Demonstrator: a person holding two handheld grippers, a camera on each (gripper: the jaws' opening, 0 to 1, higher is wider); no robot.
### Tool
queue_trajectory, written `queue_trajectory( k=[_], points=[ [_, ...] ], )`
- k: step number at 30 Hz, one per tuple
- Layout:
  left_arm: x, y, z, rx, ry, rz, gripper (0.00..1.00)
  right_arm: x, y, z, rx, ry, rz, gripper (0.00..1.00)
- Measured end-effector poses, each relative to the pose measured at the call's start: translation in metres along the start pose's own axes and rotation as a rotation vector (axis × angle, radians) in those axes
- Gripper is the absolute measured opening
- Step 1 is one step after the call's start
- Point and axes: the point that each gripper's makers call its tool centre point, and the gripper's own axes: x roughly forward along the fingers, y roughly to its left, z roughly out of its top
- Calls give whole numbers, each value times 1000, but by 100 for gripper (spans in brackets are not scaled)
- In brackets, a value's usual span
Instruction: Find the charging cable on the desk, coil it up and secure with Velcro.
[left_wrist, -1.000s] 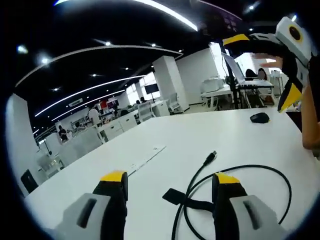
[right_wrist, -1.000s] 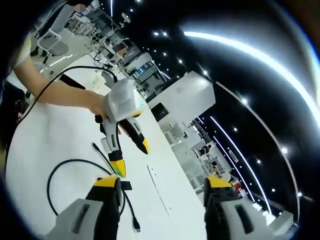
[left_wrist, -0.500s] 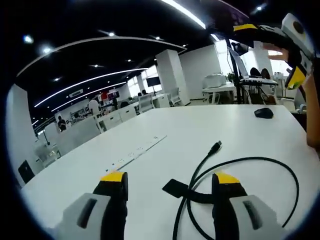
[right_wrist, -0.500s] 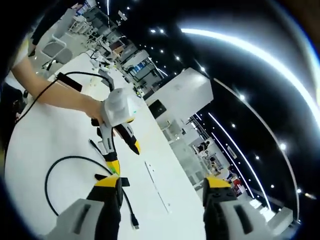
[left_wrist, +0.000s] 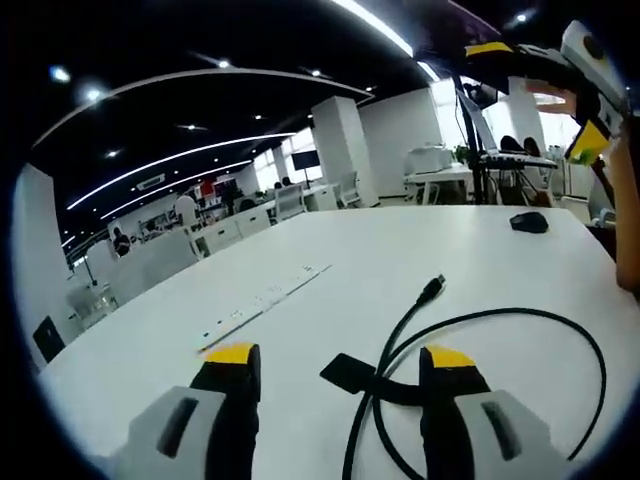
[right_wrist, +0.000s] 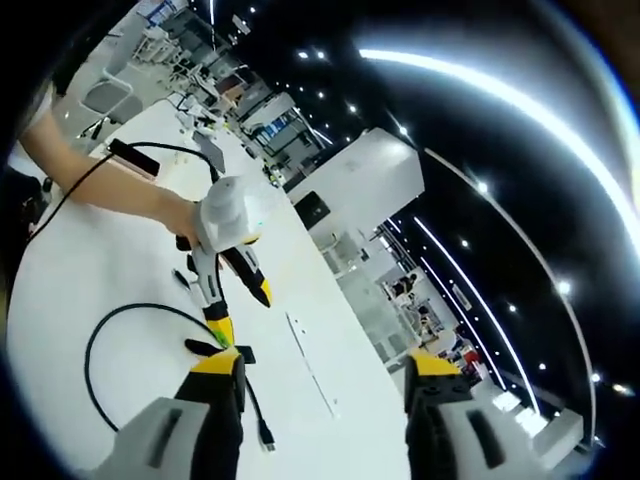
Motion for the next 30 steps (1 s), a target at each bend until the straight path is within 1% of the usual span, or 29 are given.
queue_trajectory(
  k=[2, 4, 7, 10, 15, 18, 25, 28, 30],
  points=[
    [2, 1, -4, 1, 7, 0, 64, -2, -2, 0, 1, -1, -9, 65],
    [5, 1, -7, -27, 1, 3, 64, -3, -2, 0, -2, 0, -12, 65],
    [11, -5, -11, -41, 3, -23, 63, -2, -1, -1, -7, 9, -13, 65],
    [14, -14, -10, -28, -4, -48, 63, -2, 0, -1, -14, 10, -9, 65],
    [18, -24, -14, 17, 17, -77, 63, -1, 1, 0, -15, 5, -7, 64],
    [17, -26, -16, 28, 27, -88, 63, -1, 2, -1, -19, 9, -4, 64],
    [14, -26, -15, 39, 21, -100, 63, 6, 7, -1, -27, 18, 16, 64],
    [15, -26, -16, 38, 27, -104, 60, 10, 9, -3, -27, 30, 26, 64],
    [15, -27, -17, 35, 30, -106, 57, 11, 10, -4, -28, 34, 29, 64]
  ],
)
